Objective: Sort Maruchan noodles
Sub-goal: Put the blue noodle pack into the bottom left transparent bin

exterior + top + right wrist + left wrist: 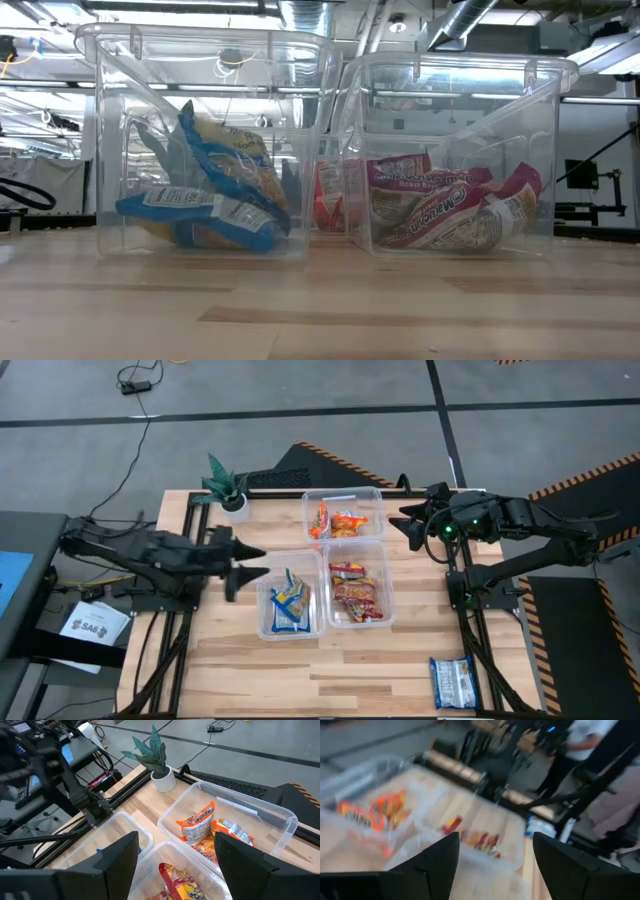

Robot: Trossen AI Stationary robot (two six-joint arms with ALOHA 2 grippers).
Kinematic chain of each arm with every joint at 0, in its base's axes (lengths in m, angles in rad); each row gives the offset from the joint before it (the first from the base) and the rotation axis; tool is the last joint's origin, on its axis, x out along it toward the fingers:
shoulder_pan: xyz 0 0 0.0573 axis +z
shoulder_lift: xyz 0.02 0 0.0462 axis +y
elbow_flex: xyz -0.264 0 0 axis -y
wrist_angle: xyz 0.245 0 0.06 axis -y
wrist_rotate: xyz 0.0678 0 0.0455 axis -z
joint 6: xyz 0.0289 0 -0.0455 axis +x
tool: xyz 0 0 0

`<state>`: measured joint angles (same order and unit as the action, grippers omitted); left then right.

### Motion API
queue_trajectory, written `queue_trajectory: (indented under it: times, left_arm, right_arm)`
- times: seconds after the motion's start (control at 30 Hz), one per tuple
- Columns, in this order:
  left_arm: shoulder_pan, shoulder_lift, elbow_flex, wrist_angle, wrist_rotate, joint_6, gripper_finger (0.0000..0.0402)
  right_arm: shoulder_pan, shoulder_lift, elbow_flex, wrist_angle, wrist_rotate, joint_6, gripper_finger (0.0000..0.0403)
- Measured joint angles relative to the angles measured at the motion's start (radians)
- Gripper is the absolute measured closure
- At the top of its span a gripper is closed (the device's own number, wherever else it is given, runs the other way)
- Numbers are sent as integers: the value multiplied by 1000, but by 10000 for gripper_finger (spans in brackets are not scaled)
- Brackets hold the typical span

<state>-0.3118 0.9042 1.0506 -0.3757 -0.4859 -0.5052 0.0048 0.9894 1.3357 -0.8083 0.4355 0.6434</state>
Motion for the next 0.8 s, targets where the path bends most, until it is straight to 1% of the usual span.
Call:
queue_trajectory:
  times: [0.1,0.23,0.3,0.4,0.43,0.5,0.6,0.67,0.8]
  left_arm:
    - [-53,-65,-42,111,-21,108,164]
    - [-118,-125,-177,374,-11,223,166]
    - [-134,-144,-257,492,8,260,166]
    - [-120,-179,-337,602,41,277,166]
    - [-105,-193,-346,621,52,277,166]
    - [-61,-221,-347,631,110,277,166]
    - [14,-257,-348,619,237,272,166]
    - [70,-274,-349,618,304,272,166]
    - [152,-289,-349,597,387,251,166]
  right_arm:
    - [0,0,0,0,0,0,121]
    - [0,0,0,0,-3,0,121]
    - [0,0,0,0,-10,2,121]
    - [1,0,0,0,-11,3,121]
    - [1,0,0,0,-12,3,121]
    - [1,0,0,0,-12,3,121]
    - [1,0,0,0,-19,3,121]
    - [1,0,0,0,-23,3,121]
    - [1,-1,0,0,-52,3,121]
